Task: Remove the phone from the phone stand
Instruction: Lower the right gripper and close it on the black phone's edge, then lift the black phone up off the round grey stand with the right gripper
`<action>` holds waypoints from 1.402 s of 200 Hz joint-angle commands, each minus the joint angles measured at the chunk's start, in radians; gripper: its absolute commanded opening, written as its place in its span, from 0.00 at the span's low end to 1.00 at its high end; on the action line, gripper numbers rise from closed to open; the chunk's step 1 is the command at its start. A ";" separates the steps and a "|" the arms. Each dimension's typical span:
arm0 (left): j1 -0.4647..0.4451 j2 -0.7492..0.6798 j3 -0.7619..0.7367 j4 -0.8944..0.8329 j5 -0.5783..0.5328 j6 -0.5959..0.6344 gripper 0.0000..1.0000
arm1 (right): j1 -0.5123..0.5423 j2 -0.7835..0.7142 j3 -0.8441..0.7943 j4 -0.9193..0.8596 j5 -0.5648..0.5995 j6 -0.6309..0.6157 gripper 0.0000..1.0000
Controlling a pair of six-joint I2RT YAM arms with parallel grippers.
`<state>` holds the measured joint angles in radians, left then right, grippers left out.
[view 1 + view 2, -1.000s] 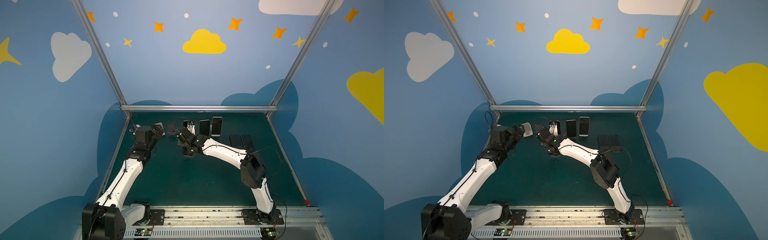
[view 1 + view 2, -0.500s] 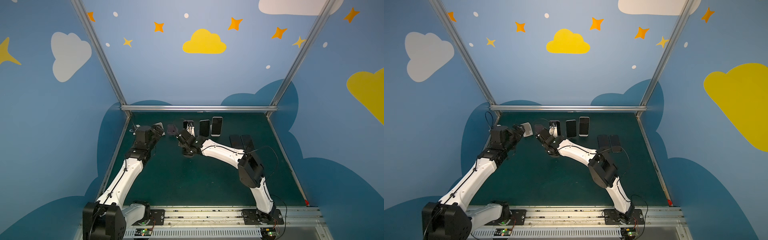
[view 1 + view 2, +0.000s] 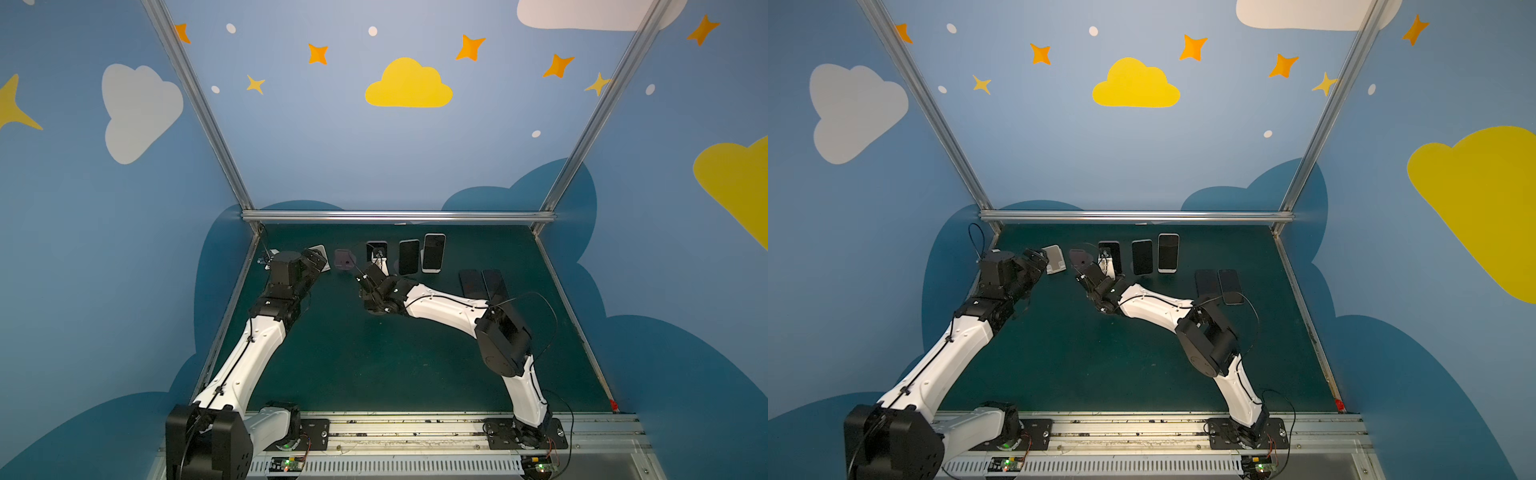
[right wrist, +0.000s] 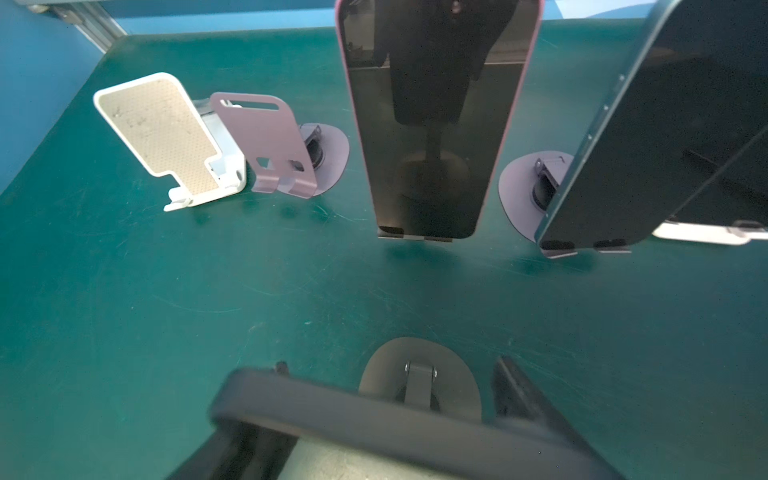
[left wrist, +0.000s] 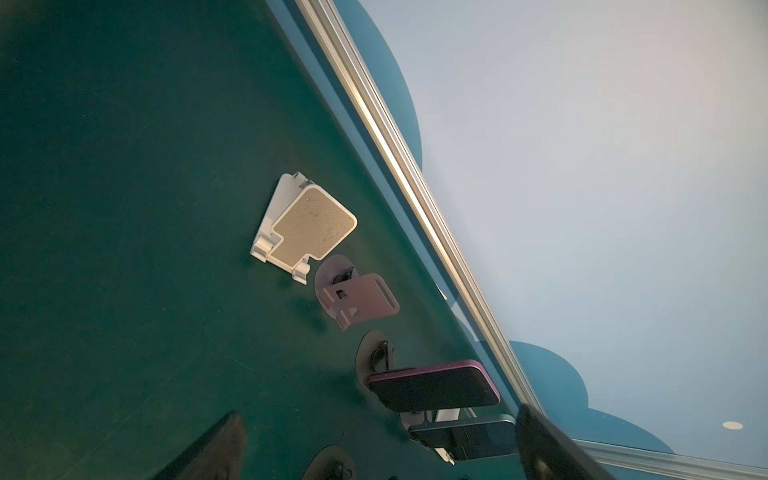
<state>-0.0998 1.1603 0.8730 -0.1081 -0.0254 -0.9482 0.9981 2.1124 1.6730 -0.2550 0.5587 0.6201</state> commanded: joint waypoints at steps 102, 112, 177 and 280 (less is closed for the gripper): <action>-0.002 -0.008 0.025 0.024 0.030 0.014 1.00 | 0.010 -0.188 -0.039 0.064 -0.029 -0.135 0.66; -0.003 -0.007 0.027 0.025 0.034 0.012 1.00 | 0.010 -0.204 -0.042 0.063 -0.030 -0.150 0.66; -0.035 -0.001 0.029 0.031 0.045 0.026 1.00 | -0.003 -0.327 -0.104 0.044 -0.013 -0.231 0.65; -0.089 -0.011 0.044 0.016 0.019 0.082 1.00 | -0.044 -0.664 -0.336 -0.114 0.035 -0.364 0.64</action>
<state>-0.1696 1.1614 0.8879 -0.0937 0.0132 -0.9009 0.9787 1.5562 1.3933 -0.2909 0.5591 0.2977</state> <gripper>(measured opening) 0.997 0.726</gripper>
